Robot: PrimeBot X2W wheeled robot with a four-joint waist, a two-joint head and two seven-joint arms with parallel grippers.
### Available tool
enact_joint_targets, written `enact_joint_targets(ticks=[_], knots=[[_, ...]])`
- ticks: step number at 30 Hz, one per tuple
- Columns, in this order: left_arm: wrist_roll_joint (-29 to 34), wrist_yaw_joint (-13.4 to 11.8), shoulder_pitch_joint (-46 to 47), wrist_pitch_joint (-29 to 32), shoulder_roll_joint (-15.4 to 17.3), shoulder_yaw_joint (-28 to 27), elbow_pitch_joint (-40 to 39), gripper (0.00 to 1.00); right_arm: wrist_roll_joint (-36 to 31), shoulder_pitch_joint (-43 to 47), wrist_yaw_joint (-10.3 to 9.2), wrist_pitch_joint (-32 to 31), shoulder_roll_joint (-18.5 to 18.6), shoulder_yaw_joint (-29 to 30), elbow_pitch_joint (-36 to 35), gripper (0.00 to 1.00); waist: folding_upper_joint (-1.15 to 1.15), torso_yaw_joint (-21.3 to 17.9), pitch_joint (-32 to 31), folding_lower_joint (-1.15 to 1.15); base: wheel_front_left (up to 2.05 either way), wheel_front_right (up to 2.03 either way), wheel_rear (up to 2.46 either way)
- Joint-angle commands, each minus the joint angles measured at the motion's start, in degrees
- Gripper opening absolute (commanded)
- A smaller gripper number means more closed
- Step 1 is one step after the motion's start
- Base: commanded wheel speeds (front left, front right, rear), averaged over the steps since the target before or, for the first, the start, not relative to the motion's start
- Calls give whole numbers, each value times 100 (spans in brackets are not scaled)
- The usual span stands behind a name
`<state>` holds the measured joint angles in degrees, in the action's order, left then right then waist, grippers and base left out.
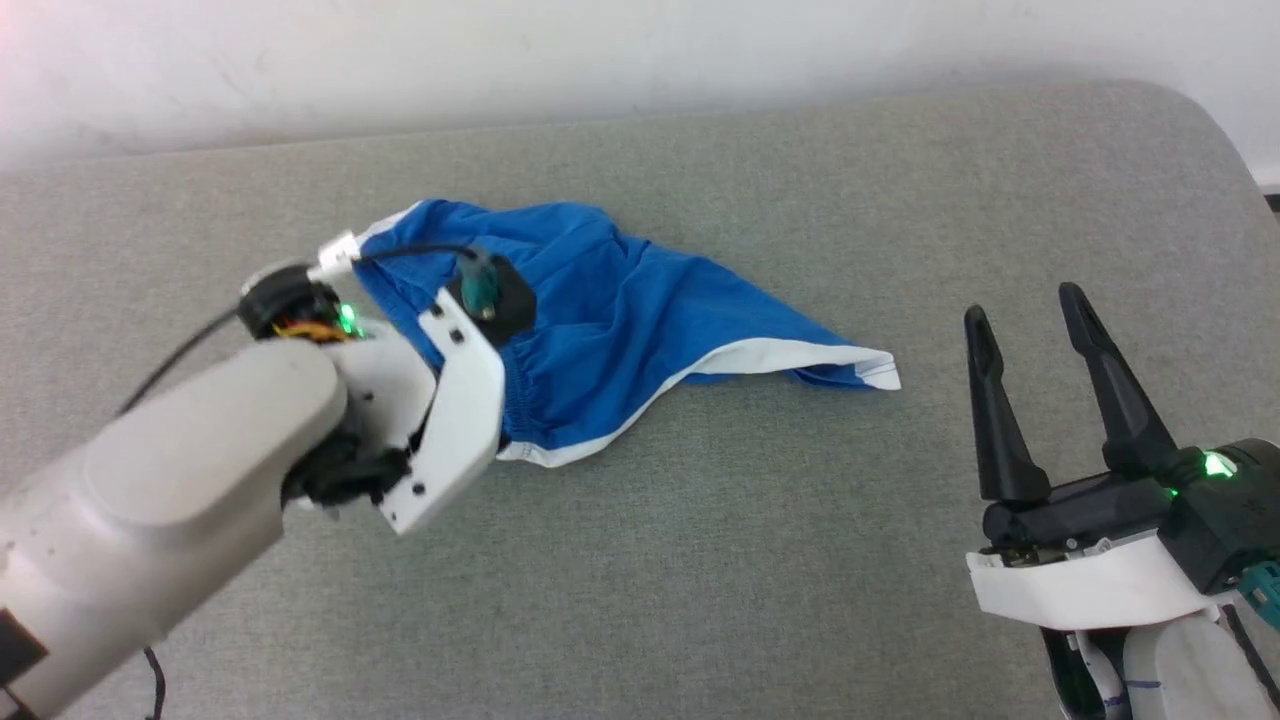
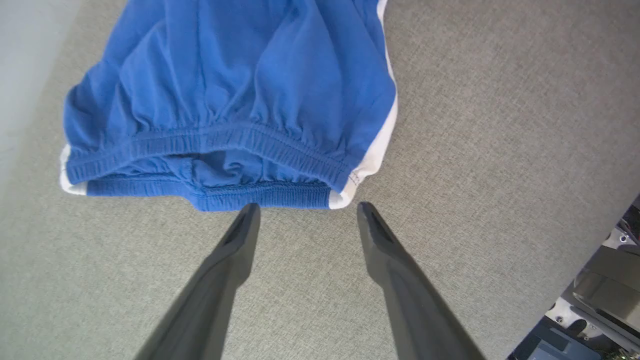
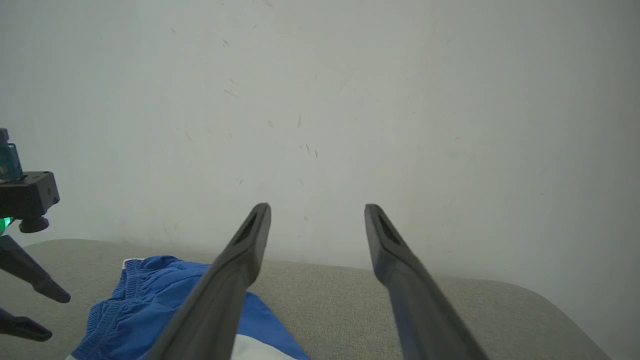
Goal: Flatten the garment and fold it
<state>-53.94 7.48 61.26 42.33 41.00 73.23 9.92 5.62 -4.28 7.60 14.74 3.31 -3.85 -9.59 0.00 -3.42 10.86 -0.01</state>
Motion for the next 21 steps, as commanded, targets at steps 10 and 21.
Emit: enact_joint_targets(ticks=[10, 21], knots=[[159, 1, -433, -66, -172, 12, 115, 100, 56, -179, -11, 26, -24, -31, 0, 100, 0, -288, 433, 1, 0, 0, 0], [182, 1, -611, -686, -284, 12, 429, 0, 58, -200, -11, 26, -11, 42, 200, 100, 0, -196, 425, 1, 0, 0, 0]])
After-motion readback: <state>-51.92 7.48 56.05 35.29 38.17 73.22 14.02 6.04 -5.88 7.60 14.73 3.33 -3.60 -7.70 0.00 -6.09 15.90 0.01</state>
